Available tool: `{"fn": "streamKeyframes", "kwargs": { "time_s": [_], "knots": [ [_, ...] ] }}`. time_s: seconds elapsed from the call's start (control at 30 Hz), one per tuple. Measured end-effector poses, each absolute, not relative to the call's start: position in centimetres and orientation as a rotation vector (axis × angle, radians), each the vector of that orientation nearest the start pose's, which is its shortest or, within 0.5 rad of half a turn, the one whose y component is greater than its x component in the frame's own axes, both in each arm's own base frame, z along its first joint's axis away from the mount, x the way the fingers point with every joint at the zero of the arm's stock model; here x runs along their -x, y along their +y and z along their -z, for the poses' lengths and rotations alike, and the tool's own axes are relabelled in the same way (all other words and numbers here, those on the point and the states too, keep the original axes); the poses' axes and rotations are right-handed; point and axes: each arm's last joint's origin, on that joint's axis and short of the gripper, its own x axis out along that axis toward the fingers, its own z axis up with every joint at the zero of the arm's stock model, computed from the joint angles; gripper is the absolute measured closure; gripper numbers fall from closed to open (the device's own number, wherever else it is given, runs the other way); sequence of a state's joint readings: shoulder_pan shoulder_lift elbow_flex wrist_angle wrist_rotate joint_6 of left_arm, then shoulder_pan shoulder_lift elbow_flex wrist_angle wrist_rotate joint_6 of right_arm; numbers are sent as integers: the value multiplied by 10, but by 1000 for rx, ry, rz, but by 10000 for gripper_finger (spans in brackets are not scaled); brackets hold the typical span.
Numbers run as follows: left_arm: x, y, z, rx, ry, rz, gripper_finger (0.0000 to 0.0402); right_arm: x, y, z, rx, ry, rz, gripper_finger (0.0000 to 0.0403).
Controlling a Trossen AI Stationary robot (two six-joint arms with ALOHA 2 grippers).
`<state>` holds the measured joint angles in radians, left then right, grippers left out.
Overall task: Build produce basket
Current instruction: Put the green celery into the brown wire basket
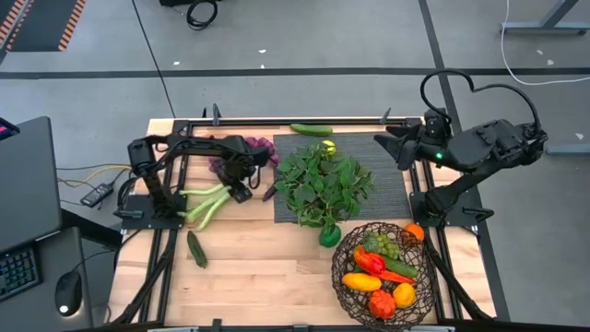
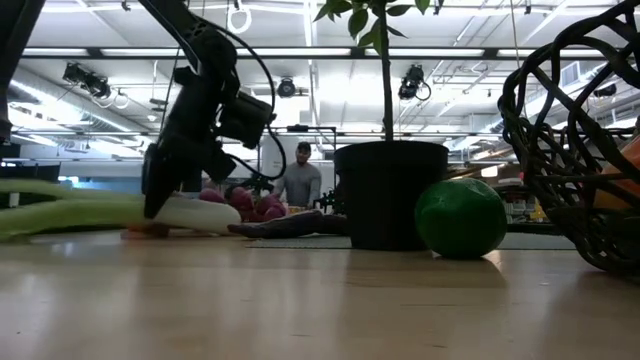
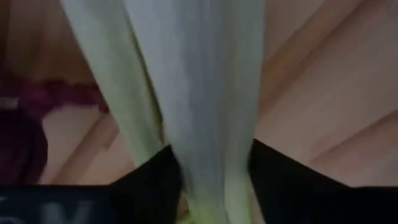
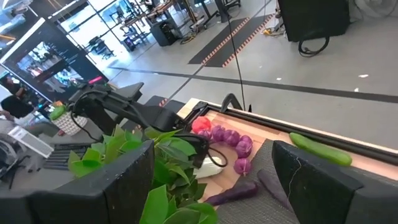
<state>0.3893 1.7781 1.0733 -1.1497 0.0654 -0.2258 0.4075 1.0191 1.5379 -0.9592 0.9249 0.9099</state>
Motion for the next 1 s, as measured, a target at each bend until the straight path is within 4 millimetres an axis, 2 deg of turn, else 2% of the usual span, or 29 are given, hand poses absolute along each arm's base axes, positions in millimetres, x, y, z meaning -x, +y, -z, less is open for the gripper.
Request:
{"fn": "streamKeyframes", "kwargs": {
  "time_s": [0.2, 0.3, 0.4, 0.67, 0.8, 1.0],
  "knots": [
    [-240, 91, -183, 635, 1785, -489, 336, -139, 34, -466, -550, 109, 617, 76],
    [-232, 82, -204, 669, 1729, -504, 352, -137, 33, -466, -530, 114, 614, 76],
    [-226, 67, -224, 728, 1642, -457, 351, -133, 32, -467, -531, 108, 612, 76],
    [-225, 5, -258, 836, 1443, -348, 342, -124, 27, -472, -545, 65, 616, 76],
    [-239, -33, -268, 914, 1297, -239, 347, -125, 29, -473, -563, 87, 558, 76],
    [-263, -84, -284, 1056, 1024, -56, 347, -133, 38, -477, -492, 152, 351, 76]
  ]
}}
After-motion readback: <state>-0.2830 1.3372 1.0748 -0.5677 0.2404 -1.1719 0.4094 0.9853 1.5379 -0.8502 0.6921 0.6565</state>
